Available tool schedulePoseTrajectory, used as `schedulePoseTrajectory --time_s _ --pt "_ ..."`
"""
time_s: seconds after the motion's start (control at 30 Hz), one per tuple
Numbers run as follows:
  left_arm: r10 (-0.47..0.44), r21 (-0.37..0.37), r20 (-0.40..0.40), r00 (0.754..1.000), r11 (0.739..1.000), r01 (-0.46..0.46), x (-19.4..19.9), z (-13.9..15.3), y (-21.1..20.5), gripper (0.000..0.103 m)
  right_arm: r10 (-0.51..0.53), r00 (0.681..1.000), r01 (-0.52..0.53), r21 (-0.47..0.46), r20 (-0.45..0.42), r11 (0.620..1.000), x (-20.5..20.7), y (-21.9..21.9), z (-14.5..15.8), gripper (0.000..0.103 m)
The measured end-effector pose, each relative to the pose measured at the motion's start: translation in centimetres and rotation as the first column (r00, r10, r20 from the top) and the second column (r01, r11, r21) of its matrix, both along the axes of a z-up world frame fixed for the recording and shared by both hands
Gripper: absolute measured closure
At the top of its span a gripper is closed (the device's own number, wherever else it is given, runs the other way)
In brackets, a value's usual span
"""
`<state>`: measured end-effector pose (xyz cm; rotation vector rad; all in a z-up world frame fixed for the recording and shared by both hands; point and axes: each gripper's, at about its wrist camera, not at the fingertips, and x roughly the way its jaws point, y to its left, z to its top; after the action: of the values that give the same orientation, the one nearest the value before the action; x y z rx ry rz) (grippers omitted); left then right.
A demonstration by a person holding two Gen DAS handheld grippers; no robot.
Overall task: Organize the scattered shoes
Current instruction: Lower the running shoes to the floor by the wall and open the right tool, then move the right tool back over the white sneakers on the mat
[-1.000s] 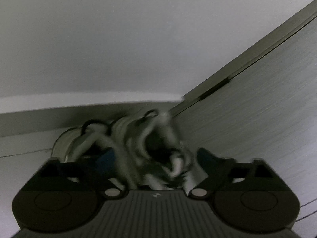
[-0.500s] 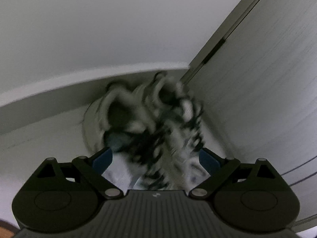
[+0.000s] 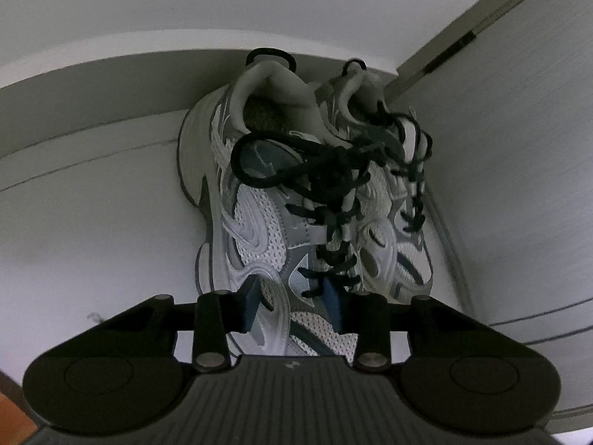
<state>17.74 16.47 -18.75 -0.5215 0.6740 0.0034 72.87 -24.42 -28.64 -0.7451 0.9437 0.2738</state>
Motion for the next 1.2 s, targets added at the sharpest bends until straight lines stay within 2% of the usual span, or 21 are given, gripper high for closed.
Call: schedulePoseTrajectory --time_s 0.13,0.2,0.27,0.37,0.63,0.73,0.83,1.03,1.2 --pt "0.036 -0.006 -0.031 0.999 0.999 -0.037 -0.1 -0.3 0.5 0.012 -0.038 0.999 0.038 0.001 -0.001 0.999 -0.1 0.8 0.3 0.059" --pt "0.057 -0.019 -0.042 0.997 0.998 -0.058 -0.3 -0.3 0.9 0.012 -0.041 0.999 0.041 -0.01 0.01 0.999 -0.9 1.1 0.7 0.053" --pt "0.065 -0.022 -0.042 0.997 0.998 -0.066 -0.4 -0.2 1.0 0.012 -0.032 0.999 0.032 -0.006 0.024 0.999 -1.7 1.3 1.5 0.04" --pt "0.059 -0.041 -0.03 0.998 0.997 -0.06 -0.8 0.3 1.2 0.011 -0.022 0.998 0.021 0.006 0.055 1.0 -3.1 1.2 3.4 0.036" --pt "-0.127 -0.103 0.028 0.991 0.986 0.13 -1.7 1.9 -1.3 0.011 -0.152 0.986 0.148 0.058 0.064 0.987 -7.3 -1.9 9.1 0.033" --pt "-0.168 -0.119 0.05 0.985 0.978 0.173 -2.0 2.4 -2.0 0.01 -0.172 0.981 0.17 0.03 0.084 0.985 -9.5 -2.7 10.4 0.029" --pt "-0.199 -0.131 0.093 0.976 0.969 0.21 -2.3 3.0 -2.3 0.009 -0.204 0.973 0.202 0.034 0.109 0.979 -11.5 -2.9 11.7 0.023" --pt "-0.232 -0.143 0.183 0.955 0.955 0.259 -2.7 4.3 -2.2 0.009 -0.212 0.968 0.212 0.01 0.137 0.977 -15.9 -2.3 13.8 0.022" --pt "-0.263 -0.088 0.222 0.939 0.954 0.288 -3.0 5.2 -2.7 0.008 -0.226 0.963 0.227 0.007 0.146 0.974 -18.8 -3.0 14.7 0.017"
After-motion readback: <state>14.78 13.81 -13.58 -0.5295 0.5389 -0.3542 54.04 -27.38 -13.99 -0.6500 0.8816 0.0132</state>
